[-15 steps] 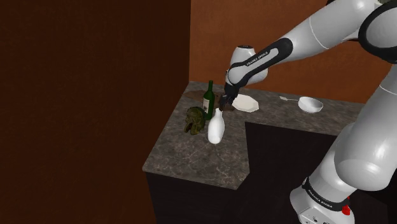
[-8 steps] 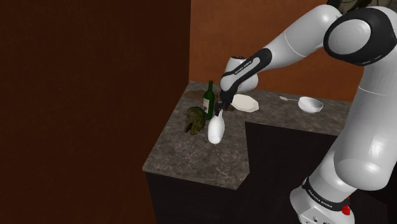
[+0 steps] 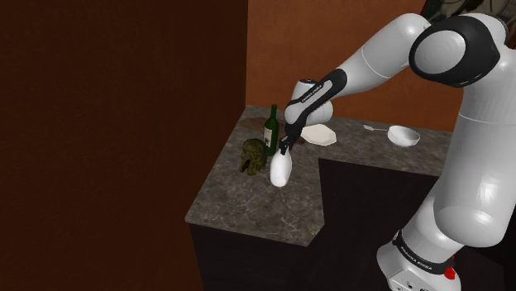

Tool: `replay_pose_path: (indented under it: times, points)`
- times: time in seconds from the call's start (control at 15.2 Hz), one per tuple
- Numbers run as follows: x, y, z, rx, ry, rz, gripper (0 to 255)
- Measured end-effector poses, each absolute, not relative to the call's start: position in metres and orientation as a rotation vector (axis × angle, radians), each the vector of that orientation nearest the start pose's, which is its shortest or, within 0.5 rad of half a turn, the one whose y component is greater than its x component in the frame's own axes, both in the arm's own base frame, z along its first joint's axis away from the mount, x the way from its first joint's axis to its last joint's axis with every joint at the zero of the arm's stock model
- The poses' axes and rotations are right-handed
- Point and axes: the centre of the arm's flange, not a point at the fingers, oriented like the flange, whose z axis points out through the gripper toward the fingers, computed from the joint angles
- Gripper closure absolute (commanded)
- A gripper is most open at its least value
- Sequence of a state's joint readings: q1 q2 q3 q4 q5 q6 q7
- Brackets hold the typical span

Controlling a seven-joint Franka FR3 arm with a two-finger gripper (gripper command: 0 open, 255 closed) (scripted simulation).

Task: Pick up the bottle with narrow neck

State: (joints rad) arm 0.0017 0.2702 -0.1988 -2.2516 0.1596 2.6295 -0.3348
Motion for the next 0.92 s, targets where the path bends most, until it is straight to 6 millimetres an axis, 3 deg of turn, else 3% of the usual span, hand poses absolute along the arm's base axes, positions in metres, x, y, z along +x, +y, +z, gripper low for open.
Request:
replay_pose_path:
  times: [0.46, 0.92]
  points:
    - [0.542, -0.112, 0.257, -3.134, -0.020, -0.191, 255]
    - [0.542, -0.111, 0.286, -3.134, -0.020, -0.187, 255]
